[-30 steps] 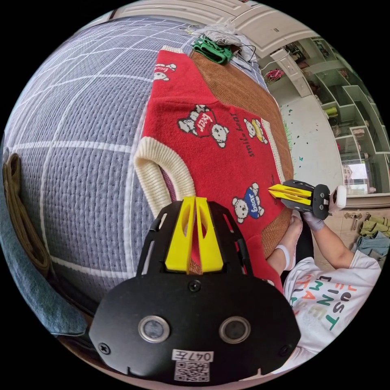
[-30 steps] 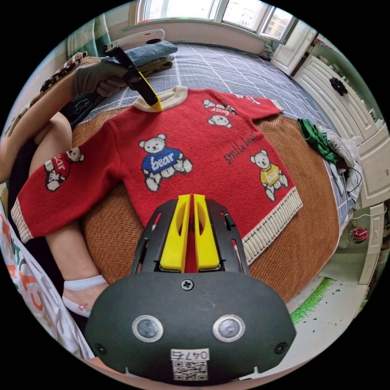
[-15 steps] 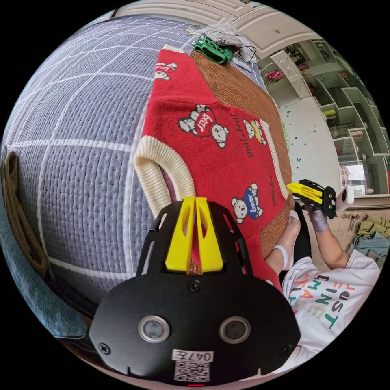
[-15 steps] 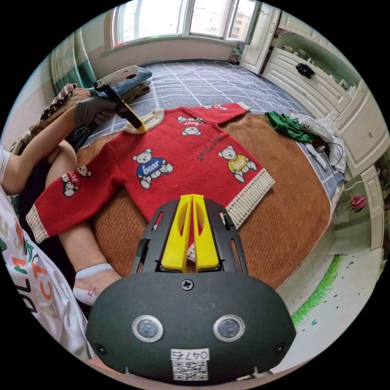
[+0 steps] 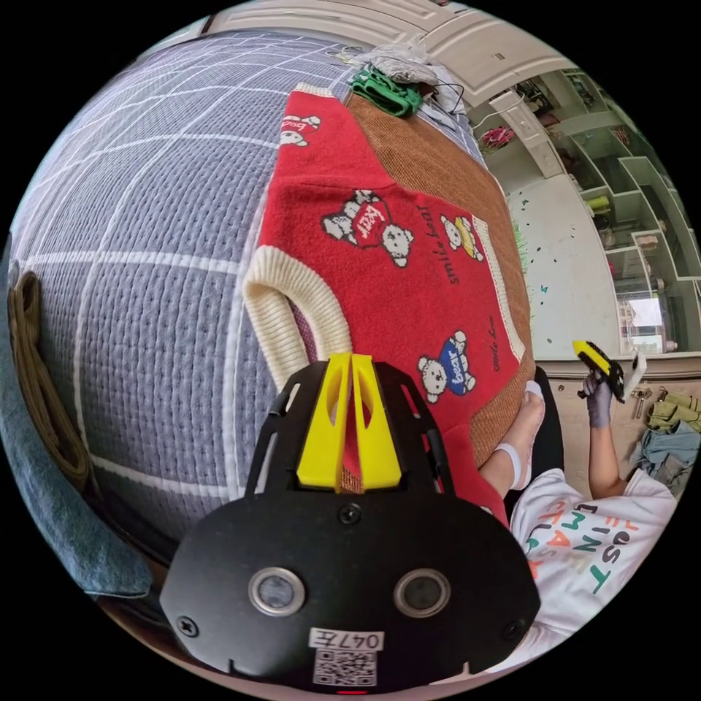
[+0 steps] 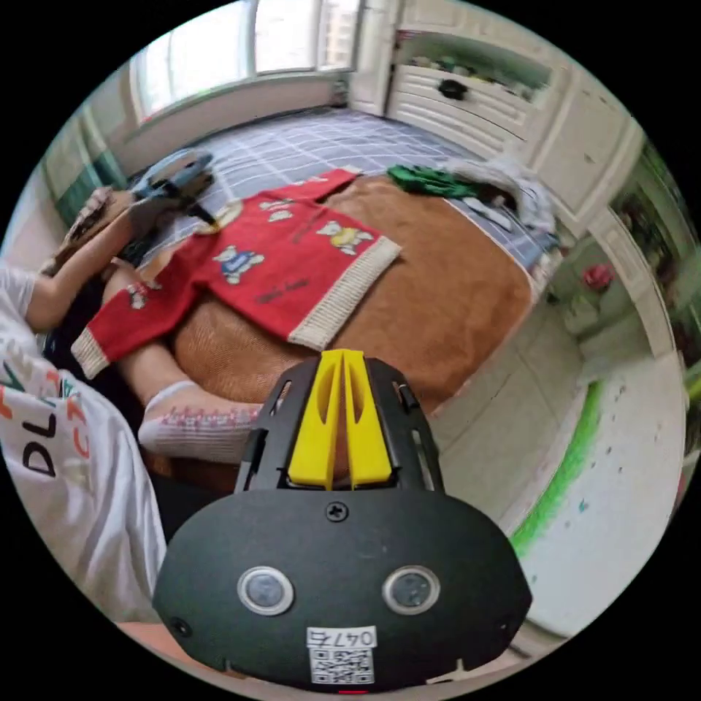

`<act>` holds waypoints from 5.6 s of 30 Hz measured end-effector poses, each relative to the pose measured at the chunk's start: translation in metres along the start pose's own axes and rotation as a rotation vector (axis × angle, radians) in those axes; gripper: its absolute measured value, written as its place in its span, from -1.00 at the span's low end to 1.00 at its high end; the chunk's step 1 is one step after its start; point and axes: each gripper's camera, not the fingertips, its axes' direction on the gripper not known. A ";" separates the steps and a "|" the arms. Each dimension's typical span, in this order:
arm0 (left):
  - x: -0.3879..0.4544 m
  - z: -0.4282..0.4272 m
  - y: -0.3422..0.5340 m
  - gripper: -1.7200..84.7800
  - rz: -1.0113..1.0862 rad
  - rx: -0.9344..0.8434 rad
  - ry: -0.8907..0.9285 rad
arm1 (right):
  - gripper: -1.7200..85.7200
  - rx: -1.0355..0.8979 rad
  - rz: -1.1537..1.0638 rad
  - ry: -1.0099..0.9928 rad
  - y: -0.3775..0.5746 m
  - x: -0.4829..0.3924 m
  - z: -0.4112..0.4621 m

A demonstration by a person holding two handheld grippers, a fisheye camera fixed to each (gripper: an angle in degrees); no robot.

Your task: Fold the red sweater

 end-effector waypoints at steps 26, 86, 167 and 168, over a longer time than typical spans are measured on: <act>-0.111 -0.024 0.256 -0.98 -0.146 0.450 0.276 | -0.74 0.105 -0.815 -0.157 -0.017 -0.288 -0.040; 0.157 -0.015 -0.047 -0.98 0.189 -0.121 0.133 | -0.96 0.087 -0.440 -0.103 -0.264 -0.142 0.181; 0.098 0.038 0.143 -0.87 -0.311 0.220 0.208 | -0.96 0.061 -0.469 -0.310 -0.384 -0.177 0.272; 0.097 0.039 0.143 -0.87 -0.309 0.219 0.208 | -0.96 0.098 -0.402 -0.366 -0.387 -0.169 0.262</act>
